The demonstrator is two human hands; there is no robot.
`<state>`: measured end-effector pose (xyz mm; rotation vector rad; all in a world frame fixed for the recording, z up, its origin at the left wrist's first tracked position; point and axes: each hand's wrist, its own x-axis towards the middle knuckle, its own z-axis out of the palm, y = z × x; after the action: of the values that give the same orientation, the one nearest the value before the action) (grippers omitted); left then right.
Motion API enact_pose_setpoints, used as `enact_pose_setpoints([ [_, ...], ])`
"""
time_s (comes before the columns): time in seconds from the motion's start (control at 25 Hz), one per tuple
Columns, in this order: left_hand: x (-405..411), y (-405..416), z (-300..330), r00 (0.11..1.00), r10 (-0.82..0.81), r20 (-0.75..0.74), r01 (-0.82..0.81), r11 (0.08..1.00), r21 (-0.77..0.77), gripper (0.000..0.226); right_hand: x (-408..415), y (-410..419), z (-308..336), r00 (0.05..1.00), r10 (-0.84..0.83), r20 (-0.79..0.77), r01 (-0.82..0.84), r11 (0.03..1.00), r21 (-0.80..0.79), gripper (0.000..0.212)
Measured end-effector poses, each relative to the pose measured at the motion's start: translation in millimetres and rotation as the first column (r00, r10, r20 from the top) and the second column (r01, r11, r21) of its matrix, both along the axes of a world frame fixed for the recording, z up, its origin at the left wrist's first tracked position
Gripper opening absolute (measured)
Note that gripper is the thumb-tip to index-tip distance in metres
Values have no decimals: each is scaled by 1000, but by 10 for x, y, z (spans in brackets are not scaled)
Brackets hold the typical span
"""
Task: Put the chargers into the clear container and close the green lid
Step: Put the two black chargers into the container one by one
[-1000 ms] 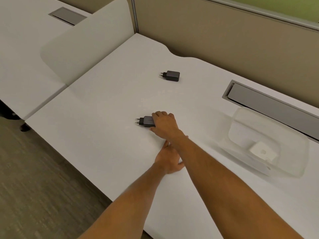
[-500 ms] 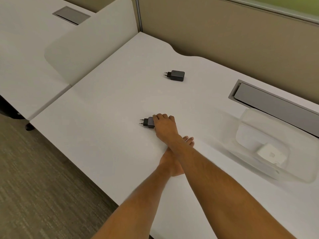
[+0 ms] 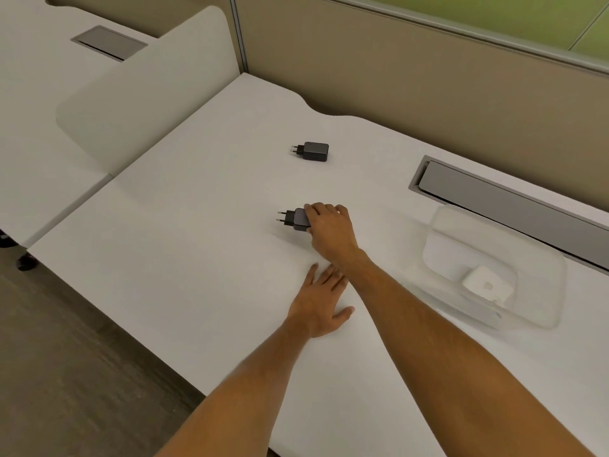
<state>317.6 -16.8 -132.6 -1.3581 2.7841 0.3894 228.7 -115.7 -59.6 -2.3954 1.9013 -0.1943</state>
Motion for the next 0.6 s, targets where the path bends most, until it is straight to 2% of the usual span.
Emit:
enact_pose_setpoints([
  [0.2,-16,-10,-77,1000,-12,27,13,1000,-24,75,-556,31,306,993,-114,33,117,987,-111,47],
  [0.4,-13,7,-67,999,-24,36,25,999,-27,74,-1133,193,619,931,-349,105,362,917,-164,28],
  [0.6,-2,5,-55,999,-23,23,23,999,-34,73,-1636,464,808,836,-533,129,543,837,-66,17],
])
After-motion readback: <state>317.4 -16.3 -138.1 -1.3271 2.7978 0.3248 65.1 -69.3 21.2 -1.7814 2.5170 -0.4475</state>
